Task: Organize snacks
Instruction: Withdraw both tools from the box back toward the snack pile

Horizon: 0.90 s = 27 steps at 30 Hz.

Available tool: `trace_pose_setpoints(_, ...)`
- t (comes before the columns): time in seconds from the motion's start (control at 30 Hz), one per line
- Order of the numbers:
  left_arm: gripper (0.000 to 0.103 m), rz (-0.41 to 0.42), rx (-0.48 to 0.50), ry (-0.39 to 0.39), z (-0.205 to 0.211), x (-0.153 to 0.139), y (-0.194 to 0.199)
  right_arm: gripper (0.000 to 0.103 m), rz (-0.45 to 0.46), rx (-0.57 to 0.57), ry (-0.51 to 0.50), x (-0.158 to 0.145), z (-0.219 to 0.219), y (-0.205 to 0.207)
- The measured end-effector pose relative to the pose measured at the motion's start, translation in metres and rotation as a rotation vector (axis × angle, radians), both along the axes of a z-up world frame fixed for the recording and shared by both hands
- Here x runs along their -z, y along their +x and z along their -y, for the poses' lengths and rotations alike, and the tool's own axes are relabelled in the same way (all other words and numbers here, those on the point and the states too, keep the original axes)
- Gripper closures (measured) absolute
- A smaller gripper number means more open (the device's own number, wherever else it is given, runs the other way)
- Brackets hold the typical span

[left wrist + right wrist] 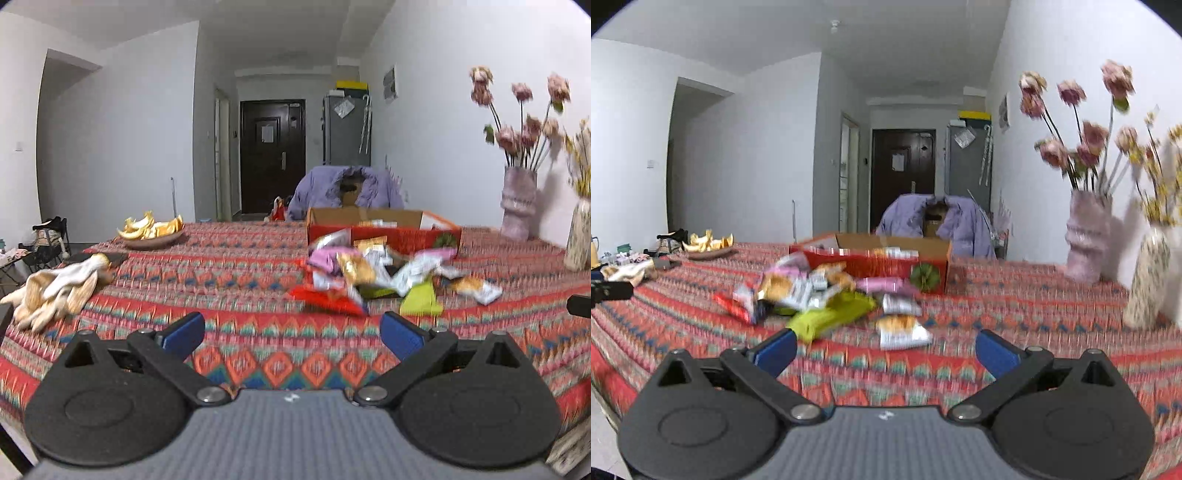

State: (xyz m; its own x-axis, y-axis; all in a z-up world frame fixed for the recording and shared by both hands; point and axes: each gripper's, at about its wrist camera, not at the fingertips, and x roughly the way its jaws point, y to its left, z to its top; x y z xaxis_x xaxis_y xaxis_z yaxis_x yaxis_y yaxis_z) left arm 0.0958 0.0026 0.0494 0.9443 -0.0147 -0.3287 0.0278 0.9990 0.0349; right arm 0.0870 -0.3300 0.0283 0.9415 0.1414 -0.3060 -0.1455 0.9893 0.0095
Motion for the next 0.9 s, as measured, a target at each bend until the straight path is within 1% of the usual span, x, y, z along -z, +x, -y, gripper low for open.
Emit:
trace_pose_setpoints(0.07, 0.000, -0.014, -0.002, 0.017, 0.004, 0.010, -0.005, 0.000, -0.012, 0.000, 0.009, 0.015, -0.003, -0.009)
trace_pose_setpoints(0.17, 0.000, -0.024, 0.011, 0.019, 0.011, 0.018, -0.008, 0.000, -0.027, 0.007, 0.019, 0.026, -0.005, -0.013)
trace_pose_setpoints(0.27, 0.000, -0.020, 0.017, 0.015, 0.018, 0.021, -0.006, 0.000, -0.020, 0.000, 0.032, 0.030, -0.004, -0.014)
trace_pose_setpoints(0.4, 0.000, -0.039, 0.035, 0.012, 0.027, 0.025, -0.001, 0.000, -0.011, 0.011, -0.009, 0.034, -0.004, -0.011)
trace_pose_setpoints(0.5, 0.000, -0.051, 0.043, 0.028, 0.033, 0.023, 0.008, 0.000, -0.030, 0.019, -0.019, 0.034, 0.000, -0.004)
trace_pose_setpoints(0.63, 0.000, -0.070, 0.061, 0.049, 0.041, 0.019, 0.033, 0.000, -0.076, 0.009, -0.003, 0.029, 0.006, 0.012)
trace_pose_setpoints(0.73, 0.000, -0.124, 0.054, 0.096, 0.048, 0.021, 0.061, 0.000, -0.114, 0.014, 0.005, 0.023, 0.009, 0.030)
trace_pose_setpoints(0.8, 0.000, -0.154, 0.071, 0.110, 0.050, 0.021, 0.080, 0.000, -0.130, 0.013, -0.002, 0.020, 0.010, 0.043)
trace_pose_setpoints(0.9, 0.000, -0.151, 0.105, 0.131, 0.051, 0.018, 0.104, 0.001, -0.149, 0.011, -0.024, 0.017, 0.010, 0.064)
